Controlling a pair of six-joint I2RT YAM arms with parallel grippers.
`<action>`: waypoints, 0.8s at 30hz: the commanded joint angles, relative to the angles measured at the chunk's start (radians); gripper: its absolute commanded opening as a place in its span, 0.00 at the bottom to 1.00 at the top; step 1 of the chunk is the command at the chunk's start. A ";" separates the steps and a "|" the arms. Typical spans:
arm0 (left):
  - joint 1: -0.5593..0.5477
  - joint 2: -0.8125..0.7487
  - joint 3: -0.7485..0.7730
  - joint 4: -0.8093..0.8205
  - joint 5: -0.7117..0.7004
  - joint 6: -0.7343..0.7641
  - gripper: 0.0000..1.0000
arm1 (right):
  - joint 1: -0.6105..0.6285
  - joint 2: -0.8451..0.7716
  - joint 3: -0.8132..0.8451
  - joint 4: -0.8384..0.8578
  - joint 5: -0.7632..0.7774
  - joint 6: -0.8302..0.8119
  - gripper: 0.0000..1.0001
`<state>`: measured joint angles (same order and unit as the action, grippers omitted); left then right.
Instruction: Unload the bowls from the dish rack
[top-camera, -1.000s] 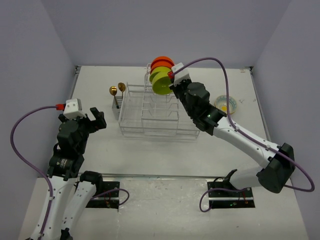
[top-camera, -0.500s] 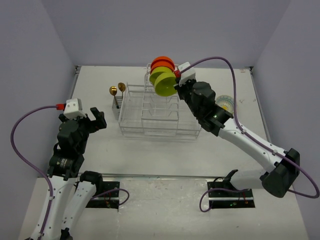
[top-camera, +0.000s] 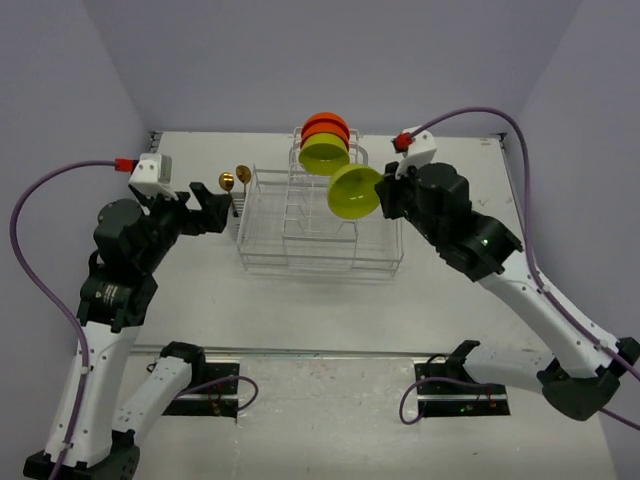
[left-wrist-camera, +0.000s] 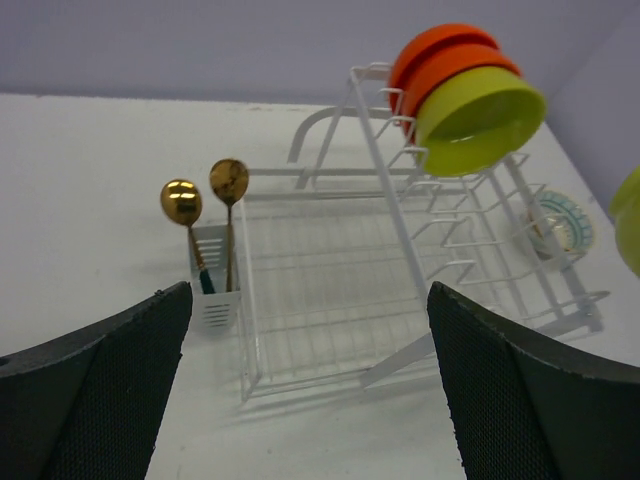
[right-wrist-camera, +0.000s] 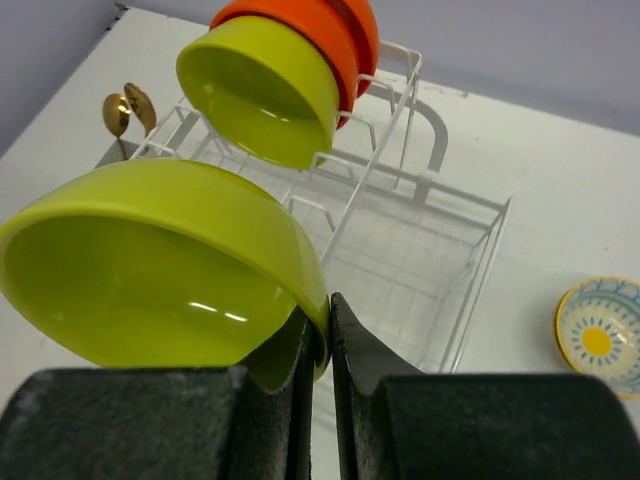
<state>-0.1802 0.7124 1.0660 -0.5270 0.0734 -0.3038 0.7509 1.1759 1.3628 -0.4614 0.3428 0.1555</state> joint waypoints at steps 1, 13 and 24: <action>-0.043 0.071 0.129 -0.005 0.143 -0.001 1.00 | -0.063 -0.139 0.006 -0.150 -0.071 0.198 0.00; -0.242 0.000 0.091 -0.071 -0.250 -0.003 1.00 | -0.904 -0.292 -0.421 -0.128 -0.671 0.435 0.00; -0.240 0.022 -0.014 -0.123 -0.380 -0.009 1.00 | -0.956 -0.145 -0.620 -0.043 -0.525 0.570 0.00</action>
<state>-0.4194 0.7086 1.0424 -0.6308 -0.2539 -0.3134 -0.1978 0.9794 0.7048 -0.5919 -0.2001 0.6724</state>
